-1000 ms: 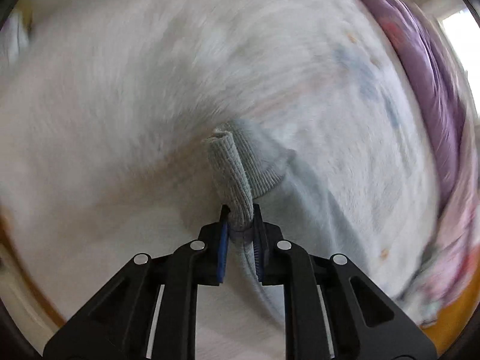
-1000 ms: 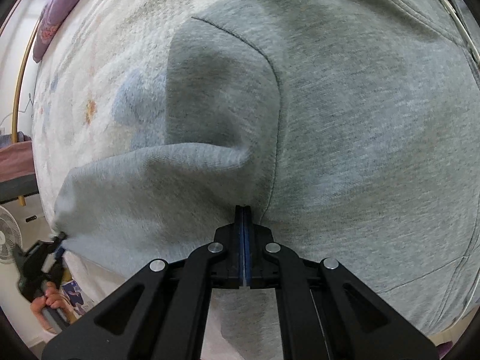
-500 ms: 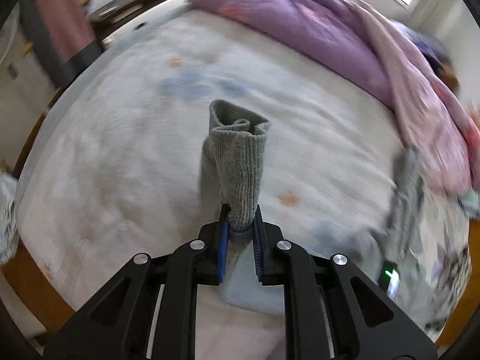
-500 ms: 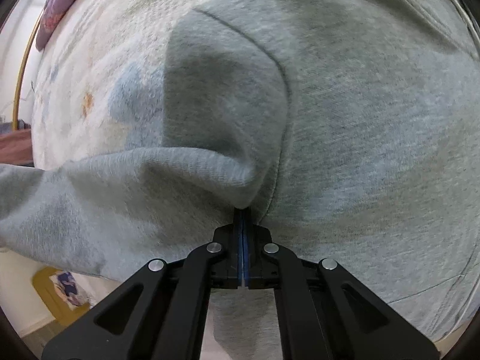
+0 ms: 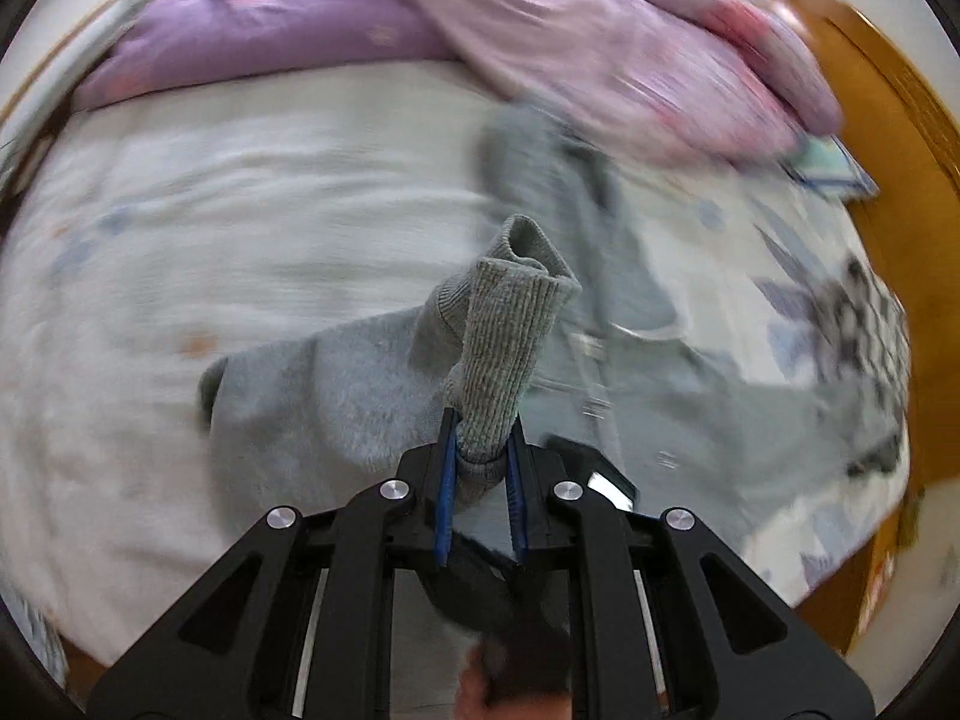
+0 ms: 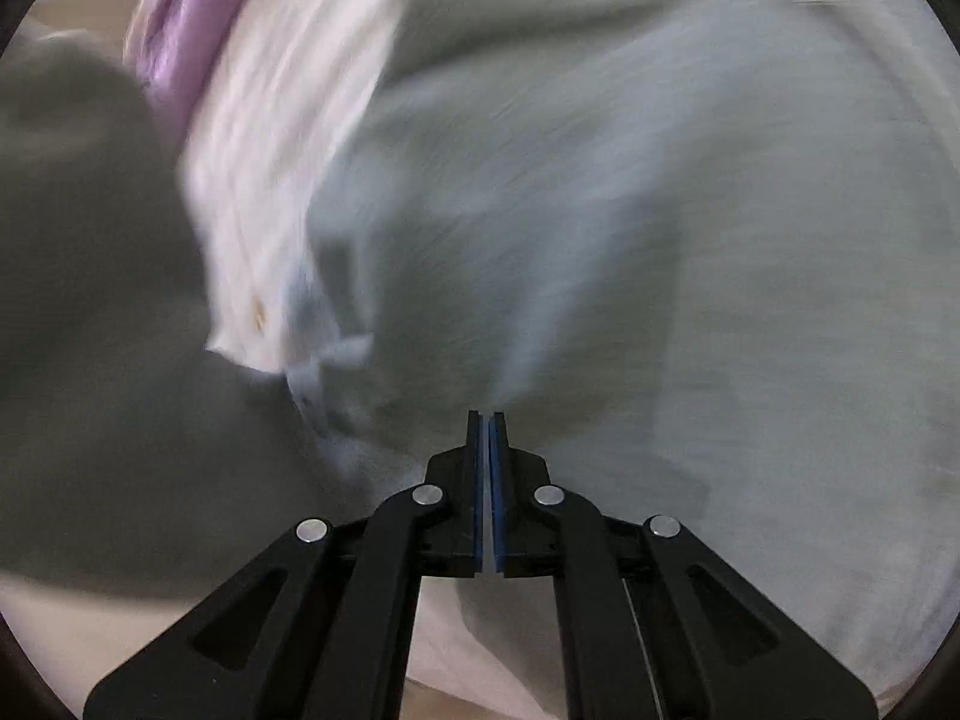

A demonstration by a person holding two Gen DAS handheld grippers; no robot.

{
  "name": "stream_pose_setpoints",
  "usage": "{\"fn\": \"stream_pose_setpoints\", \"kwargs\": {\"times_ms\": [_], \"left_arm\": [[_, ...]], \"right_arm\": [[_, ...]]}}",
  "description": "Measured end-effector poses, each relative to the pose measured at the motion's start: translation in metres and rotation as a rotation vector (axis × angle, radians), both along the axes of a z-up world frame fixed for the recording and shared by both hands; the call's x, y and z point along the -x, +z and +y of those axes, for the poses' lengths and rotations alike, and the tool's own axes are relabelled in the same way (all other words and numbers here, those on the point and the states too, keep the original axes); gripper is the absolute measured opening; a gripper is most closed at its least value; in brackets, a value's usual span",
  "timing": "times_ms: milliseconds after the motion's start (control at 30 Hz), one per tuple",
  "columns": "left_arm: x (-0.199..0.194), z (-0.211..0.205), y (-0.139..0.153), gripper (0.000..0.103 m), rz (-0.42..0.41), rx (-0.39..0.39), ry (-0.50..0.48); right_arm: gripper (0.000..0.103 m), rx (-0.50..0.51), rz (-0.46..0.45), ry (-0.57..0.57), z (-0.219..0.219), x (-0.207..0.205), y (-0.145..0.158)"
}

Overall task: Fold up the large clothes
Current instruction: 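Lift the cuff with the left tool and fold the sleeve across the hoodie body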

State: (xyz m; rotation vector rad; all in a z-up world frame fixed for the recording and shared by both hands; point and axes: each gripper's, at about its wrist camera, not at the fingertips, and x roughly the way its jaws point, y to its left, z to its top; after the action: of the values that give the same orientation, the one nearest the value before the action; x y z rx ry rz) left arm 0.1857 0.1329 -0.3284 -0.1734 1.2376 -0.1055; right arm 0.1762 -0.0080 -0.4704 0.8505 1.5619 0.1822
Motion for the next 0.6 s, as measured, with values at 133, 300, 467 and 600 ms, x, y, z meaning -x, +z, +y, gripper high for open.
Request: {"fn": "stream_pose_setpoints", "kwargs": {"times_ms": [133,300,467,600], "left_arm": [[-0.009,-0.074,-0.037,0.014,0.052,-0.023,-0.088],[-0.011,-0.152,-0.080,0.014,0.114,-0.038,-0.181],[-0.001,-0.209,-0.113,0.014,0.172,-0.006,-0.270],[0.012,-0.234,-0.143,0.032,0.325,0.030,-0.373]], "right_arm": [[0.002,0.115,0.023,-0.137,-0.114,0.043,0.015],[0.002,0.221,0.065,-0.278,-0.222,0.089,0.036],[0.002,0.278,0.073,-0.368,-0.281,0.107,0.055],[0.010,0.280,0.072,-0.416,-0.301,0.095,0.060]]}}
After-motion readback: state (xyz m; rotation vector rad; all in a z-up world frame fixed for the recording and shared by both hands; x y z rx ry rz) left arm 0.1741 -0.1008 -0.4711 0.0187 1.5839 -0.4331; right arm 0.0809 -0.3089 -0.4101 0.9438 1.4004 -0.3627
